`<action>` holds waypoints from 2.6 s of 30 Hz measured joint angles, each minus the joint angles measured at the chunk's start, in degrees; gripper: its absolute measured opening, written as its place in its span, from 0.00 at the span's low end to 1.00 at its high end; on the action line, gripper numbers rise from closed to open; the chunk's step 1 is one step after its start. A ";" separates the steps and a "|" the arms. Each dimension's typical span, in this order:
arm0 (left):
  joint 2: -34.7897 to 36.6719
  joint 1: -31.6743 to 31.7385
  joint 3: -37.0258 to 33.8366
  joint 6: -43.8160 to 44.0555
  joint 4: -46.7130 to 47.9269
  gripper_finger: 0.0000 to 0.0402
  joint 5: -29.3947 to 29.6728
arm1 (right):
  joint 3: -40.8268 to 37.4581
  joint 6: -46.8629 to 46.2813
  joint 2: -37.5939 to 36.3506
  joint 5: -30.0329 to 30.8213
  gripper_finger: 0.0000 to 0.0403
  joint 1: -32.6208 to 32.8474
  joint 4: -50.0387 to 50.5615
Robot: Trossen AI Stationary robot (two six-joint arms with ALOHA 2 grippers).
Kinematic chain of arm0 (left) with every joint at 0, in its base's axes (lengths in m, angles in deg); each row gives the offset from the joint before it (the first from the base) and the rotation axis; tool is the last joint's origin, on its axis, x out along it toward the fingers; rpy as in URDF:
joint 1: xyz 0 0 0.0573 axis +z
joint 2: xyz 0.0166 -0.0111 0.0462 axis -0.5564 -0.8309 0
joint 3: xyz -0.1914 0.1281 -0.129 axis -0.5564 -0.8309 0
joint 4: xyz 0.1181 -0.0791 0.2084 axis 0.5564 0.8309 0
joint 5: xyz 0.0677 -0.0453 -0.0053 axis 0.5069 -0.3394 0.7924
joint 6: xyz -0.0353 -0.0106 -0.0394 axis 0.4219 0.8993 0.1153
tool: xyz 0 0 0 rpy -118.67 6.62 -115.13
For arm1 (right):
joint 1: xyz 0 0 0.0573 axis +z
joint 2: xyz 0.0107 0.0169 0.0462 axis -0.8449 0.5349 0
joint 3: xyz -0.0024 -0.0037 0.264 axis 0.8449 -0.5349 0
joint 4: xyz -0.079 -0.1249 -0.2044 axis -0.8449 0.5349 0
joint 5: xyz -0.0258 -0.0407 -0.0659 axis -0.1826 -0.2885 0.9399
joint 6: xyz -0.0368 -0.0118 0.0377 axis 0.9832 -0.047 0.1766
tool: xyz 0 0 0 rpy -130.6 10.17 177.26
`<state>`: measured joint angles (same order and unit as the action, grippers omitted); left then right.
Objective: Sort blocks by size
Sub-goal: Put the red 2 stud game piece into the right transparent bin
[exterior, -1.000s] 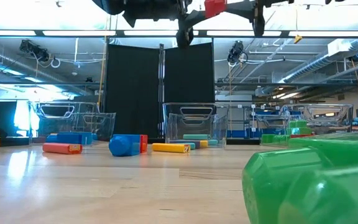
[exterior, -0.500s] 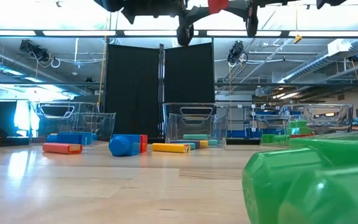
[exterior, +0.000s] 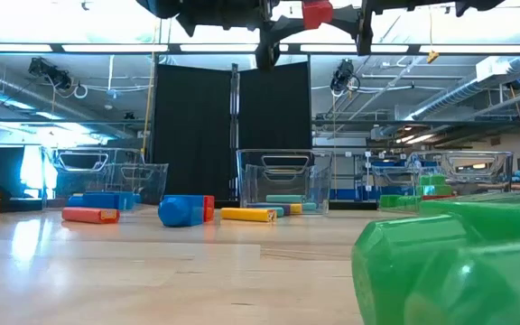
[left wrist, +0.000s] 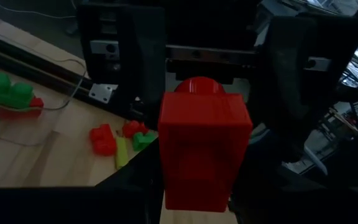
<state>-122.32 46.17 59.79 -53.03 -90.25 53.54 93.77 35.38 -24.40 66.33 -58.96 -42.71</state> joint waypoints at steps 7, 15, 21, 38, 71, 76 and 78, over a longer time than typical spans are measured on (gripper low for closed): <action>-0.11 -0.11 -0.09 1.99 0.97 0.38 2.55 | 0.13 0.02 2.26 -0.01 0.65 -0.80 -0.19; 0.04 -0.38 -0.04 1.29 2.70 0.38 2.63 | 0.11 1.44 3.42 0.17 0.47 -0.92 -1.55; 0.09 -0.47 -0.04 1.47 2.30 0.38 2.74 | 0.02 1.88 3.39 -0.36 0.36 -1.19 -2.22; -0.04 -0.34 -0.07 -2.05 0.55 0.58 1.75 | 0.07 1.60 3.06 -1.58 0.36 -1.15 -2.55; 13.06 7.08 -0.09 -8.60 36.00 0.56 16.00 | 17.92 0.20 -4.61 1.92 0.36 -28.44 61.94; 16.49 4.66 -0.09 -6.74 41.28 0.56 21.06 | 19.02 1.81 -0.23 0.30 0.36 -37.53 70.19; 17.31 3.51 -0.07 -5.49 43.07 0.56 22.83 | 19.02 2.90 1.84 -0.14 0.36 -41.46 72.07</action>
<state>-105.00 49.67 59.73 -58.52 -47.18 76.37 112.78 38.28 -22.56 66.19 -100.42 29.36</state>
